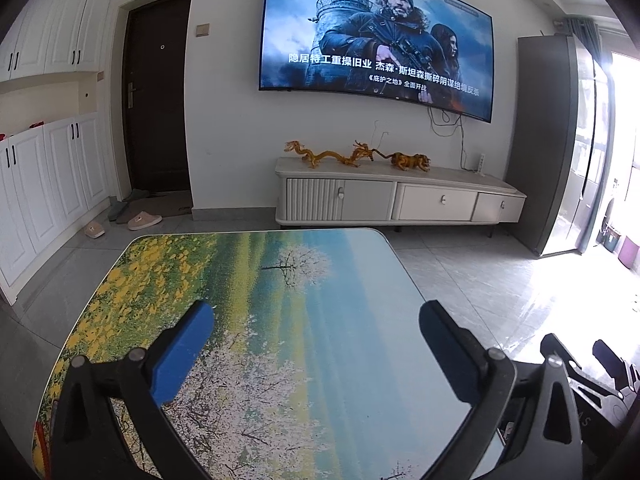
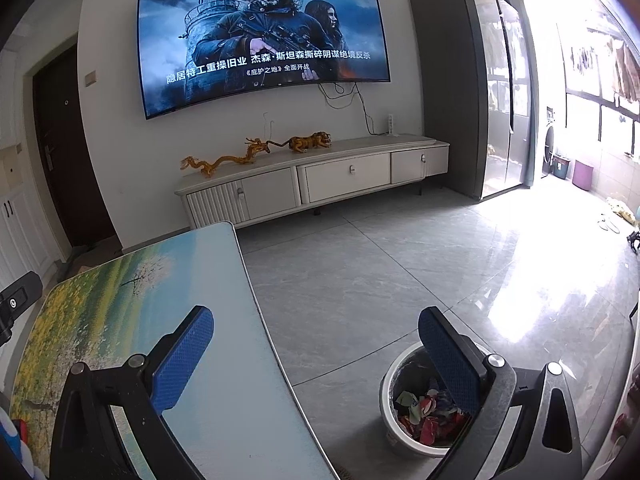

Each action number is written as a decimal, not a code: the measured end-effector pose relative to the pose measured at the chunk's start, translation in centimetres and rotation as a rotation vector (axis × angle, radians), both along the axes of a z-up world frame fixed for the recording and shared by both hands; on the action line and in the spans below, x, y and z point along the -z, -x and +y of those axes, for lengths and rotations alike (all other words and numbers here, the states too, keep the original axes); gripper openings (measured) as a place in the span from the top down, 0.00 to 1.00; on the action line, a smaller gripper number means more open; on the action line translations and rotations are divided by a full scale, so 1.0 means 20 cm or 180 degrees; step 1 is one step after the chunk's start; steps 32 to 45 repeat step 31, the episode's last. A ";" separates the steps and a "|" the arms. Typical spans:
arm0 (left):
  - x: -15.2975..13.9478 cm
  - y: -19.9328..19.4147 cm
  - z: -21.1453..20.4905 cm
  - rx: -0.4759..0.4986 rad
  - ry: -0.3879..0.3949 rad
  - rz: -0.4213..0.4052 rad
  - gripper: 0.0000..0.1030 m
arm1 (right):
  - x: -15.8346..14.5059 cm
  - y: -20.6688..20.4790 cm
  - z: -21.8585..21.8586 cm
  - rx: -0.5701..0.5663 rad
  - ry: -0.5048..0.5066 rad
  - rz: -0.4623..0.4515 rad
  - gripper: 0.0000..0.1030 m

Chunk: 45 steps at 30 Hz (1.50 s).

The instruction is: Collect trash

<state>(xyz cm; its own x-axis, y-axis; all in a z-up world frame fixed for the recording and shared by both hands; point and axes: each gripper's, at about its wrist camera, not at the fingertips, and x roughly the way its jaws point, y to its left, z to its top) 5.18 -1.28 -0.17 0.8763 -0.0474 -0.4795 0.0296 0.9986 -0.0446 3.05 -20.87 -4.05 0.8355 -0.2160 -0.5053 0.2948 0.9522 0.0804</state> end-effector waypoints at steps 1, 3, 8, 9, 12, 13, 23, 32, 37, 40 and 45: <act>0.00 0.00 0.00 0.0003 -0.0010 -0.0005 0.00 | 0.00 0.00 0.00 0.0003 -0.0005 0.0002 0.00; 0.00 0.00 -0.01 0.0013 -0.0018 -0.0005 0.00 | 0.00 0.00 0.00 0.0013 -0.0008 0.0004 0.00; 0.01 0.00 -0.02 0.0010 -0.0060 0.0001 0.00 | 0.00 0.00 -0.01 0.0033 -0.0011 -0.0008 0.00; 0.02 0.00 -0.02 0.0007 -0.0063 0.0004 0.00 | 0.00 0.00 -0.02 0.0040 -0.0008 -0.0013 0.00; 0.02 -0.01 -0.02 -0.0020 -0.0086 0.0012 0.00 | 0.00 0.00 -0.02 0.0058 -0.0010 -0.0020 0.00; 0.02 -0.01 -0.02 -0.0029 -0.0089 0.0018 0.00 | 0.00 0.00 -0.03 0.0064 -0.0009 -0.0021 0.00; 0.02 -0.02 -0.01 -0.0051 -0.0123 0.0046 0.00 | -0.01 0.01 -0.03 0.0095 0.0004 -0.0044 0.00; 0.03 -0.02 -0.01 -0.0029 -0.0116 0.0066 0.00 | -0.01 0.02 -0.04 0.0115 0.0002 -0.0047 0.00; 0.03 -0.02 -0.01 -0.0029 -0.0116 0.0066 0.00 | -0.01 0.02 -0.04 0.0115 0.0002 -0.0047 0.00; 0.03 -0.02 -0.01 -0.0029 -0.0116 0.0066 0.00 | -0.01 0.02 -0.04 0.0115 0.0002 -0.0047 0.00; 0.03 -0.02 -0.01 -0.0029 -0.0116 0.0066 0.00 | -0.01 0.02 -0.04 0.0115 0.0002 -0.0047 0.00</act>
